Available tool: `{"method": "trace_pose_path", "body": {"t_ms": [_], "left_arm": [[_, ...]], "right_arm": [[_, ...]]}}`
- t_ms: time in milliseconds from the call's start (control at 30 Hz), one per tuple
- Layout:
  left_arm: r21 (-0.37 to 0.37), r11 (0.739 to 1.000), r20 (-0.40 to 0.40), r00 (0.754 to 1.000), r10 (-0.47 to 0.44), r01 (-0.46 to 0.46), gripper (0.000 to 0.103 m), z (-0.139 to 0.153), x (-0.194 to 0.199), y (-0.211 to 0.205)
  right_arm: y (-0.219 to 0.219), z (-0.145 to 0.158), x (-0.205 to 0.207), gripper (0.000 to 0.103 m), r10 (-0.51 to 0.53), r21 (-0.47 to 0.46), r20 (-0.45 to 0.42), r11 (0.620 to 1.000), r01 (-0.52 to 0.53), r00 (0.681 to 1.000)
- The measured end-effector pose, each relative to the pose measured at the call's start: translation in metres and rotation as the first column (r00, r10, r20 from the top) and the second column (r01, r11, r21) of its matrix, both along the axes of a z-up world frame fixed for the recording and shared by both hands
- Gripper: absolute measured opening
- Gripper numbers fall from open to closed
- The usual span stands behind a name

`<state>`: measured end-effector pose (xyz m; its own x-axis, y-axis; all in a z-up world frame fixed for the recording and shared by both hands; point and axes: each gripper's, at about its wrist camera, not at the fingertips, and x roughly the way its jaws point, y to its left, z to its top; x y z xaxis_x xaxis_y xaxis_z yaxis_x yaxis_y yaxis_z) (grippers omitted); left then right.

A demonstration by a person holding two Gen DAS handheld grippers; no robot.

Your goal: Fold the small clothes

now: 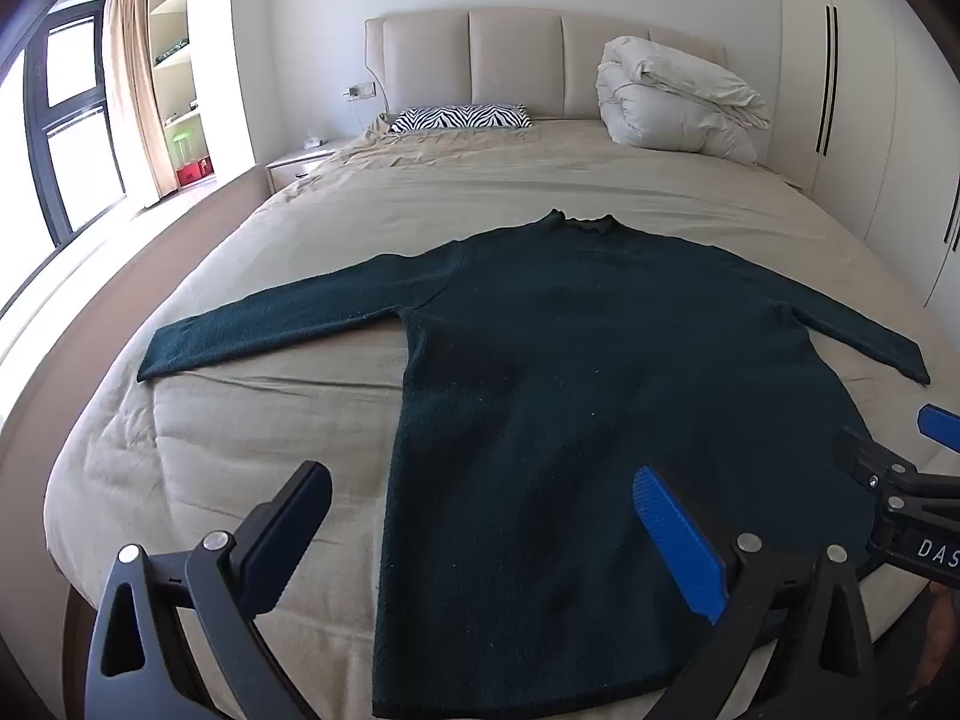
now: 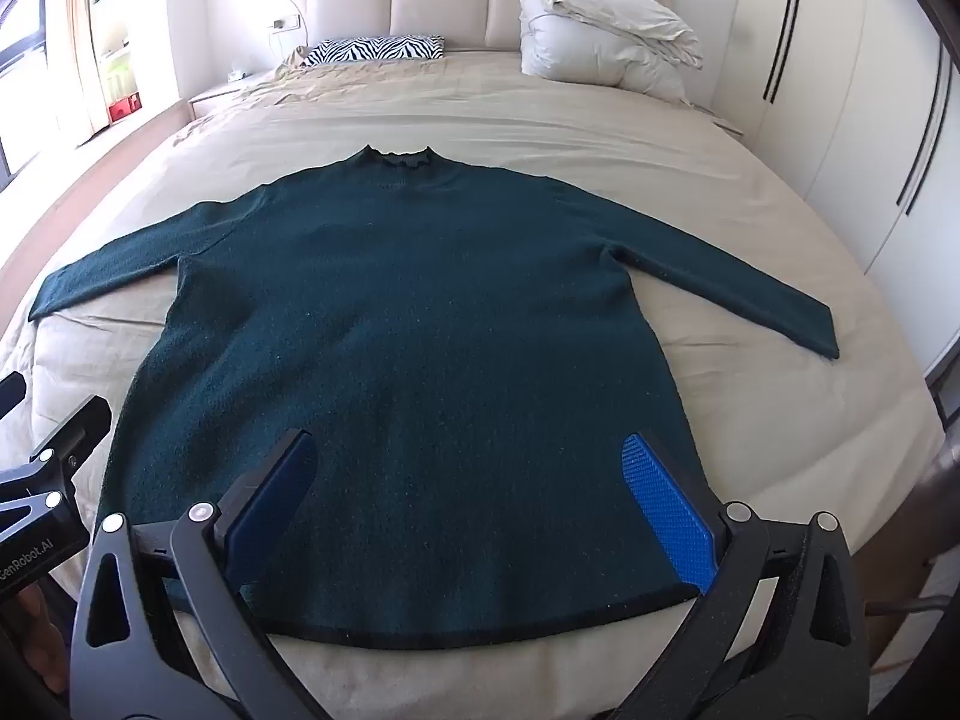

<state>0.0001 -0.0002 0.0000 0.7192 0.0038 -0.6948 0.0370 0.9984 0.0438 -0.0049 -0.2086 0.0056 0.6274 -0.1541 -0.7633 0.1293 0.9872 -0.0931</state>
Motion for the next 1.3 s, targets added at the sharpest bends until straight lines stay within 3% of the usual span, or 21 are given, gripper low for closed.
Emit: {"method": "trace_pose_path", "body": {"t_ms": [1300], "left_arm": [[-0.016, 1.000, -0.017, 1.000, -0.006, 0.006, 0.103, -0.014, -0.007, -0.001]], "right_arm": [[0.001, -0.003, -0.004, 0.103, -0.002, 0.010, -0.009, 1.000, 0.002, 1.000]]}}
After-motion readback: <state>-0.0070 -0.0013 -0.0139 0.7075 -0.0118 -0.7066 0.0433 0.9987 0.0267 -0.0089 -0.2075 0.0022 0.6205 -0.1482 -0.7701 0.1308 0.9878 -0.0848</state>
